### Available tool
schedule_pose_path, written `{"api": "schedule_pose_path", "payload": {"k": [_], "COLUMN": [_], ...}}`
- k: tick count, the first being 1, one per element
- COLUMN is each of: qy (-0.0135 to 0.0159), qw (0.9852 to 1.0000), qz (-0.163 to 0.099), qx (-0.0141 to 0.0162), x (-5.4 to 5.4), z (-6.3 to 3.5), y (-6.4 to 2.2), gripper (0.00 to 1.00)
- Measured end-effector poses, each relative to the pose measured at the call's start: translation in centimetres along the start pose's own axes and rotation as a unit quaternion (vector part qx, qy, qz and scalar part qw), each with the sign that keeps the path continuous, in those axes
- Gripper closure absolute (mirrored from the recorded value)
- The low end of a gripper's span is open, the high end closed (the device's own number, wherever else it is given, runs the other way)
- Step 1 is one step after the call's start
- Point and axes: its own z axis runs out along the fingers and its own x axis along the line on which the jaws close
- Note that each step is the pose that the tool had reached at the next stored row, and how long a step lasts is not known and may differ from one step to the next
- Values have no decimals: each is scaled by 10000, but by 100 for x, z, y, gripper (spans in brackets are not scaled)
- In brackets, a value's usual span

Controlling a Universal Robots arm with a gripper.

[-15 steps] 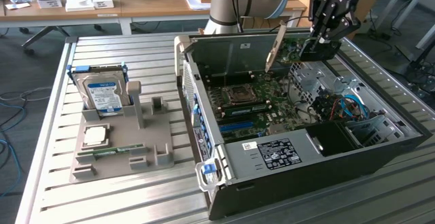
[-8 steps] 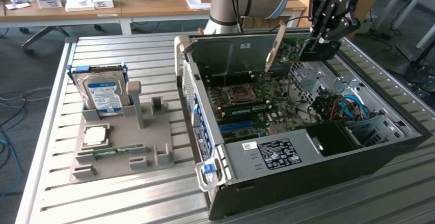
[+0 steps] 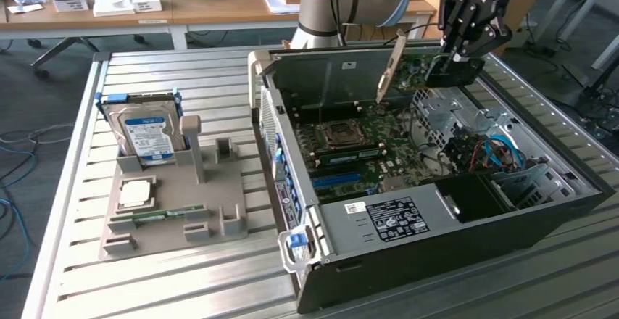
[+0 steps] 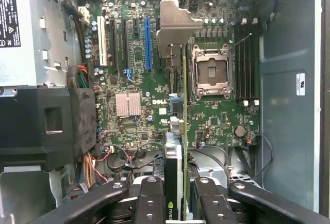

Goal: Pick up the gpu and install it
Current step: 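Insert the gpu into the slot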

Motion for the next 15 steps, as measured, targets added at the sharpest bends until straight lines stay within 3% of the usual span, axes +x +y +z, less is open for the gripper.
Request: {"api": "schedule_pose_path", "payload": {"k": [15], "qy": [0], "qw": [10000], "qz": [0], "qx": [9], "x": [3], "z": [20], "y": [29], "gripper": [73]}}
